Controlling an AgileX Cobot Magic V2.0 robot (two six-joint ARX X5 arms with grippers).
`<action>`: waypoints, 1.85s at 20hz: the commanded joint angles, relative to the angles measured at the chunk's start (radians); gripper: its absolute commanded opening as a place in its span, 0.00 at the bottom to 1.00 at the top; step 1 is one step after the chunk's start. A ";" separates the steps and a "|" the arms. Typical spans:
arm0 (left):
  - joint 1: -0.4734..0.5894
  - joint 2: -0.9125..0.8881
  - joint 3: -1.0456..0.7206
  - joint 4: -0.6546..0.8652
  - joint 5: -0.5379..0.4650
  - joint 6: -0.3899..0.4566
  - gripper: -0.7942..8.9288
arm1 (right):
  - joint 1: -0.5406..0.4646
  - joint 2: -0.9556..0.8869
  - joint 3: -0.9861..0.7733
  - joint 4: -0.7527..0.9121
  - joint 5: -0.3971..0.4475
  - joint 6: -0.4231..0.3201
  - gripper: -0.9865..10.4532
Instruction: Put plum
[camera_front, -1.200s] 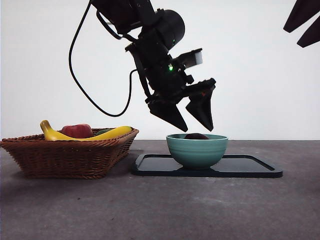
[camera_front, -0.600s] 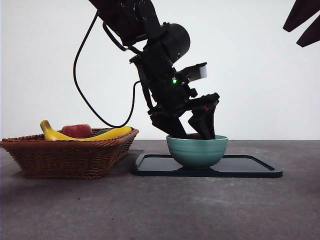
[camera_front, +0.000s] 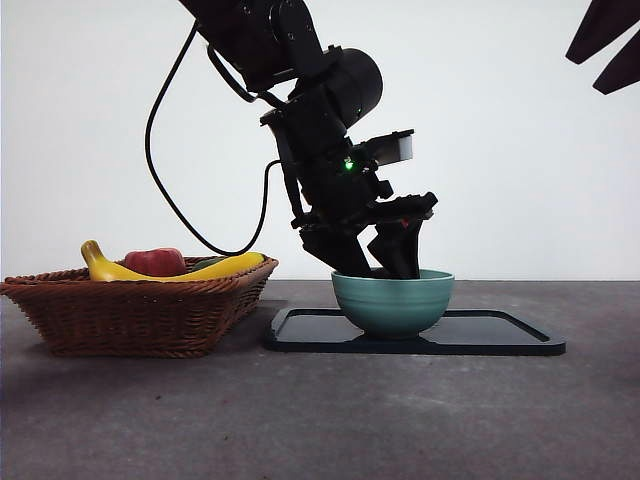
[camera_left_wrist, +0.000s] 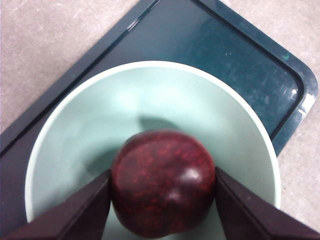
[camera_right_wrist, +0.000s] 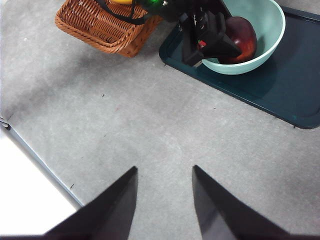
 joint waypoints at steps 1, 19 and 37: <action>-0.010 0.029 0.050 -0.011 -0.003 0.003 0.35 | 0.005 0.004 0.006 0.003 -0.003 -0.004 0.24; 0.080 -0.266 0.394 -0.360 0.002 -0.081 0.36 | 0.005 -0.016 0.006 0.003 -0.002 -0.004 0.24; 0.242 -0.562 0.225 -0.635 0.002 -0.058 0.36 | 0.005 -0.063 0.006 0.000 -0.003 0.000 0.24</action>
